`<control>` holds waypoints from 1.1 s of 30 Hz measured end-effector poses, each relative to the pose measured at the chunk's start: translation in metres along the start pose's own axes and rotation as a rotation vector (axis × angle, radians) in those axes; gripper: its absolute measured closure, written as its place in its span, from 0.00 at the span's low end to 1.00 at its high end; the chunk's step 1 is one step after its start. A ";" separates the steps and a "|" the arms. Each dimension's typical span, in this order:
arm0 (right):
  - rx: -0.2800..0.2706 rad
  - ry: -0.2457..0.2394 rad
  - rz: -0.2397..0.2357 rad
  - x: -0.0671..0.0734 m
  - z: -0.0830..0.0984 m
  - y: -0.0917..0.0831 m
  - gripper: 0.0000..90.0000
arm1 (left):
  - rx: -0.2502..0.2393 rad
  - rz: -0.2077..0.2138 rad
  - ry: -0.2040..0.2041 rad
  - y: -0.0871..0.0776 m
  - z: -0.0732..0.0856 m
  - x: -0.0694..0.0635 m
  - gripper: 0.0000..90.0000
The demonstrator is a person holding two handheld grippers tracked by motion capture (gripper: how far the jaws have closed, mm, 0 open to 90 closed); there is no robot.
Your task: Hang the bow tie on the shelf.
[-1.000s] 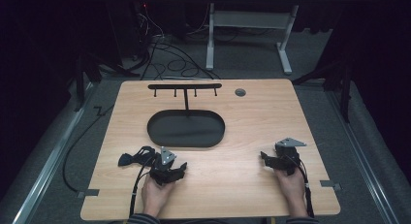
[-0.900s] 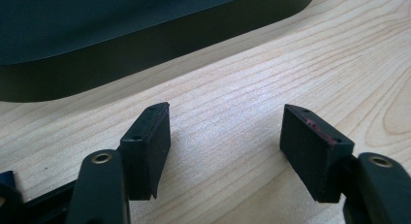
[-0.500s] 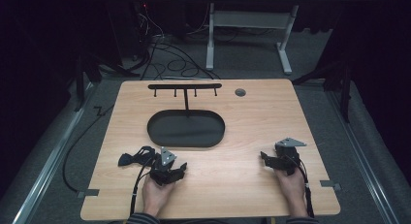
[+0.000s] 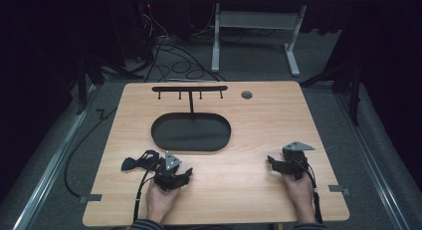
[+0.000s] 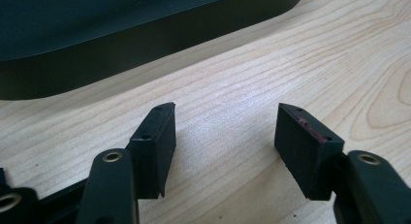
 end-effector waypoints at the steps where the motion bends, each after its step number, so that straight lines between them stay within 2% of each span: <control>1: 0.000 0.000 0.000 0.000 0.000 0.000 0.36 | 0.000 0.000 0.000 -0.001 0.000 0.000 0.45; 11: 0.000 0.000 -0.001 0.000 0.000 0.000 0.36 | 0.014 -0.012 -0.012 -0.007 0.000 0.000 0.49; 24: 0.001 0.003 -0.001 0.000 0.000 0.000 0.36 | -0.034 0.016 -0.036 -0.022 -0.005 -0.001 0.52; 33: 0.000 0.002 -0.001 0.000 0.000 0.000 0.36 | -0.049 0.007 -0.036 -0.034 -0.008 0.002 0.53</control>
Point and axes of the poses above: each handheld gripper's, and its own axes: y roughly forward along the jaws, z roughly out of its underside, x roughly to its left, the point moved 7 cm from there along y, roughly forward along the jaws, and after that the axes turned 2 degrees about -x, right-handed, at the moved point
